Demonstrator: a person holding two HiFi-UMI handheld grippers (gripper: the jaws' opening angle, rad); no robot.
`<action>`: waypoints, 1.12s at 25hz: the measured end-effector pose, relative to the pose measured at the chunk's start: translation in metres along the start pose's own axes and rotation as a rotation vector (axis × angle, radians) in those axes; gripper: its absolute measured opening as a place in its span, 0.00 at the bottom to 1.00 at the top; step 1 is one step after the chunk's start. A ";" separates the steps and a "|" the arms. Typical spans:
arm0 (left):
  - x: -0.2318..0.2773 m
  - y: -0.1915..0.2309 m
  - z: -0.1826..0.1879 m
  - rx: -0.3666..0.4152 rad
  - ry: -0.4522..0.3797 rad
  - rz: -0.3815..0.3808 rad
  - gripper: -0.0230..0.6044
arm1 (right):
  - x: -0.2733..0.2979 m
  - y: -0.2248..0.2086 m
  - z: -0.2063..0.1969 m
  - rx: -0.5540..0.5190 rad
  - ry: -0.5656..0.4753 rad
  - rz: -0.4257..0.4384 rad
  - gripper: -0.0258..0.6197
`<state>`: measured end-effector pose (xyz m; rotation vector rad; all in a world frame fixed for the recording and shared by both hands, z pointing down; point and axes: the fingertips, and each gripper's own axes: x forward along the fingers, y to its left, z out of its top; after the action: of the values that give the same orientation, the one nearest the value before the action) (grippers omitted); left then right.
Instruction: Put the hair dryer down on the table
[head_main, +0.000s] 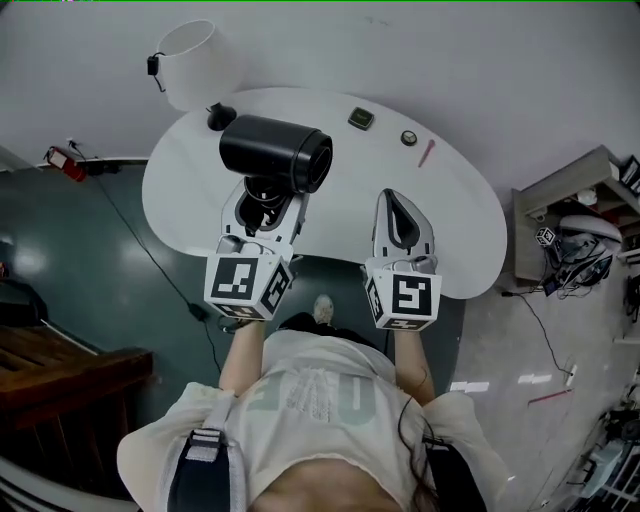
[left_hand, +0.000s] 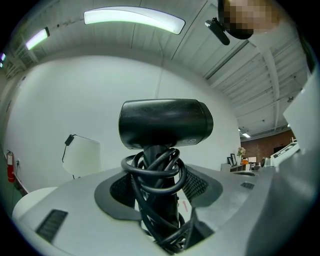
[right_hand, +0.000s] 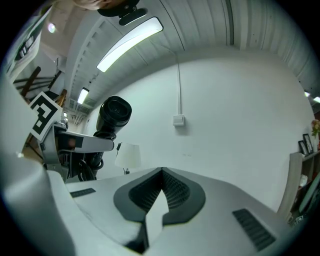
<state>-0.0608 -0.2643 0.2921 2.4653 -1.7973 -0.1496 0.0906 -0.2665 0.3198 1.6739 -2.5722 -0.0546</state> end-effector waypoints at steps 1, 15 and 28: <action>0.007 0.003 -0.001 -0.006 0.006 0.010 0.44 | 0.007 -0.002 0.000 0.002 0.004 0.012 0.04; 0.059 0.022 0.006 0.027 0.009 0.018 0.44 | 0.067 -0.018 -0.002 0.037 0.038 0.038 0.04; 0.075 0.040 0.004 0.034 0.026 0.006 0.44 | 0.091 -0.012 -0.003 0.032 0.041 0.025 0.04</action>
<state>-0.0763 -0.3480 0.2916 2.4720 -1.8115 -0.0868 0.0653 -0.3549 0.3255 1.6353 -2.5768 0.0216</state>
